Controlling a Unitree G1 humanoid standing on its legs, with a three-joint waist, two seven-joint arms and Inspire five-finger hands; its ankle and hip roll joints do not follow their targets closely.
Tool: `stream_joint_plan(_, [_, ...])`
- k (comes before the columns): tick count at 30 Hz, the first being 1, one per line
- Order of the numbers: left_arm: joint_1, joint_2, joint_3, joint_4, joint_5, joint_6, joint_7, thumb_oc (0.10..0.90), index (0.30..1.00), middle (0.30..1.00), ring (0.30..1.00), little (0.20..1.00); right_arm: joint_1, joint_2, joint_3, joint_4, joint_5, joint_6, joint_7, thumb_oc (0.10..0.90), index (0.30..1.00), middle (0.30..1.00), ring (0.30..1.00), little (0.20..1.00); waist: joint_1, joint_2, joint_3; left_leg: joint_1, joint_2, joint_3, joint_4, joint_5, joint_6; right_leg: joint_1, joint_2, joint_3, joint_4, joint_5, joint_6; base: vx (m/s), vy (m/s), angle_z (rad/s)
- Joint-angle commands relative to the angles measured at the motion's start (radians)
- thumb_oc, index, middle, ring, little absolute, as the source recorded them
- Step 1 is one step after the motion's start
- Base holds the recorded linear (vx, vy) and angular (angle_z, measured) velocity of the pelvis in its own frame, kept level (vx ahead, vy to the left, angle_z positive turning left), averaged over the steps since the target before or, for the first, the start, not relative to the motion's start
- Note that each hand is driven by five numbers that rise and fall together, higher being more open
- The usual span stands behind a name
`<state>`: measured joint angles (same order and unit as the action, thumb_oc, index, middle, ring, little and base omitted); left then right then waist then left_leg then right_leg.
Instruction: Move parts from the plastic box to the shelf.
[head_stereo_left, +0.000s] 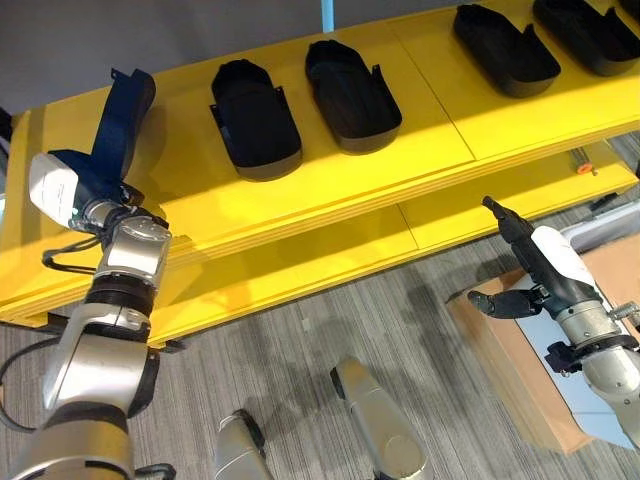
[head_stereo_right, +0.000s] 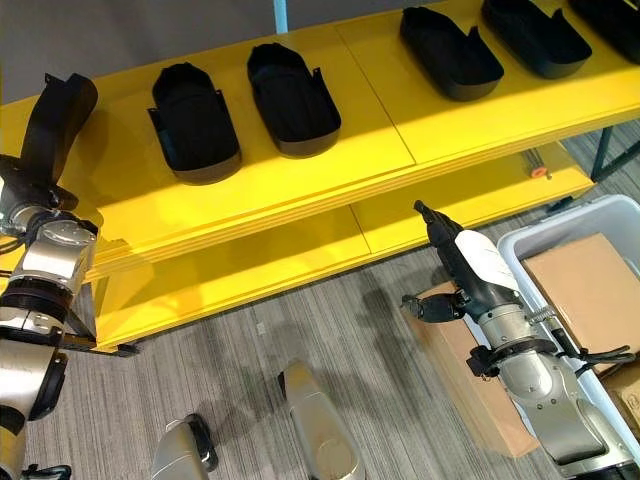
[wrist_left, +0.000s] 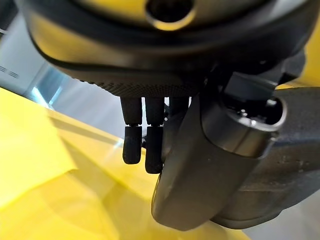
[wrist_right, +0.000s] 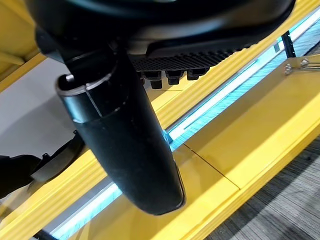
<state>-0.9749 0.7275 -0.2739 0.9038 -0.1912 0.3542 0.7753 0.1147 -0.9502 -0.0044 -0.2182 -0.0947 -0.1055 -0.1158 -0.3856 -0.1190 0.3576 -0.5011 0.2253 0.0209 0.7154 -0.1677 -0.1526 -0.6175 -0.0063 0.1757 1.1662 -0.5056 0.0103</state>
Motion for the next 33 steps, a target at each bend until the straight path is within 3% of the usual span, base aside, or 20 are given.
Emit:
stream_joint_plan(1, [-0.086,0.071,0.004,0.033,0.021,-0.047,0.028,0.4,0.3,0.3,0.3,0.3,-0.117,-0.015,-0.061,-0.004,0.037,-0.061,-0.069,0.9,1.0,1.0,1.0,1.0,-0.011,0.007,-0.042,-0.031,-0.03,0.079,0.052,-0.124,0.142,0.077,-0.029,-0.044,-0.133,0.013,-0.069,-0.02,0.016,-0.08])
stream_joint_plan(8, [-0.094,0.059,0.032,0.068,-0.011,-0.076,0.033,0.4,0.3,0.3,0.3,0.3,-0.117,-0.015,-0.063,-0.015,0.036,-0.061,-0.067,0.9,1.0,1.0,1.0,1.0,-0.016,0.006,-0.038,-0.036,-0.031,0.082,0.051,-0.125,0.14,0.073,-0.027,-0.042,-0.136,0.016,-0.07,0.0,0.002,0.0])
stream_joint_plan(11, [-0.082,0.041,0.053,0.05,-0.109,-0.081,0.075,0.4,0.3,0.3,0.3,0.3,-0.115,-0.015,-0.064,-0.024,0.035,-0.058,-0.065,0.9,1.0,1.0,1.0,1.0,-0.012,0.004,-0.036,-0.037,-0.033,0.081,0.049,-0.124,0.14,0.071,-0.027,-0.043,-0.138,0.015,-0.072,0.0,0.0,0.0])
stream_joint_plan(20, [-0.034,0.009,0.158,0.062,-0.207,-0.122,0.191,0.4,0.3,0.3,0.3,0.3,-0.125,0.001,-0.053,-0.045,0.035,-0.036,-0.065,0.9,1.0,1.0,1.0,1.0,0.0,-0.002,-0.038,-0.042,-0.039,0.074,0.043,-0.122,0.141,0.074,-0.027,-0.048,-0.142,0.015,-0.075,0.0,0.0,0.0])
stream_joint_plan(33, [-0.008,-0.019,0.169,0.021,-0.187,-0.117,0.215,0.4,0.3,0.3,0.3,0.3,-0.127,0.005,-0.043,-0.046,0.043,-0.028,-0.082,0.9,1.0,1.0,1.0,1.0,0.011,-0.006,-0.036,-0.042,-0.042,0.07,0.041,-0.115,0.143,0.078,-0.023,-0.052,-0.142,0.016,-0.078,0.0,-0.003,0.01])
